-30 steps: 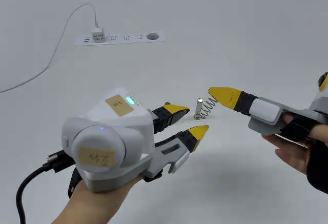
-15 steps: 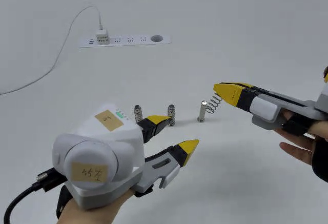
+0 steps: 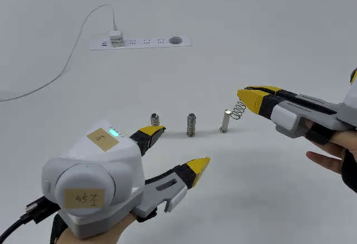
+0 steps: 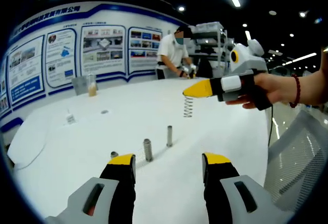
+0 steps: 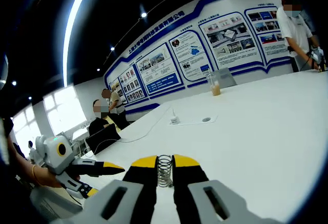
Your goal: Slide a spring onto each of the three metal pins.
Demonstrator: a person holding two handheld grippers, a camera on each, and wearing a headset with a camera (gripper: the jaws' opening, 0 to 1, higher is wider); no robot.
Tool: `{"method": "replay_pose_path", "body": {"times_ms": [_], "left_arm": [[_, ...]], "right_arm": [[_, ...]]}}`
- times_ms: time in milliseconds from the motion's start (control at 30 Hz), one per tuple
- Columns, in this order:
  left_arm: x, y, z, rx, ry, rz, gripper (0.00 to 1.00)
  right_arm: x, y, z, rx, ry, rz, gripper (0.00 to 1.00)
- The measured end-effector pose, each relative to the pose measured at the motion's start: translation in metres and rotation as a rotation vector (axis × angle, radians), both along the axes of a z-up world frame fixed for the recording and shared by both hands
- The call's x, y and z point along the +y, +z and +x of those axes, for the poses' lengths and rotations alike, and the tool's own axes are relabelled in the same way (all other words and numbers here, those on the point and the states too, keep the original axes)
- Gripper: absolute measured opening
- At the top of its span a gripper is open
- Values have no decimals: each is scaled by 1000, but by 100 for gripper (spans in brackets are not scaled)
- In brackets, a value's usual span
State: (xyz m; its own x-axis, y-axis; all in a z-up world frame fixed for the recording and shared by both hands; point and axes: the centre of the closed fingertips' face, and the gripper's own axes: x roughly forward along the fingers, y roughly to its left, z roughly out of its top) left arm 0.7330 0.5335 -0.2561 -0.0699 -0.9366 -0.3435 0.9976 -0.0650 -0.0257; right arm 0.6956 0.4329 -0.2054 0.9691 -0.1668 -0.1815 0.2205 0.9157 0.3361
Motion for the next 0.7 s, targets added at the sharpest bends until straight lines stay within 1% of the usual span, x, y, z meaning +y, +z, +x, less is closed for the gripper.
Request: {"method": "replay_pose_path", "body": {"times_ms": [133,200,267,367,500,700], "left_arm": [[3,-2,5,-8,14,11,56],[4,-2,8,-8,21,10,58],[5,-2,11,-7,35,13,59],[7,-3,15,-5,55,14,62],[10,-6,19,-3,68,22,64],[12,-8,24,3,85,30,69]], "right_arm": [[-3,-3,2,19,5,-38,11],[-5,-3,3,22,6,-47,11],[-7,-4,5,23,6,-50,11],[-12,-6,7,31,2,-74,11],[-15,-9,10,38,1,-90,11],[-21,-14,16,55,-2,-138,12]]}}
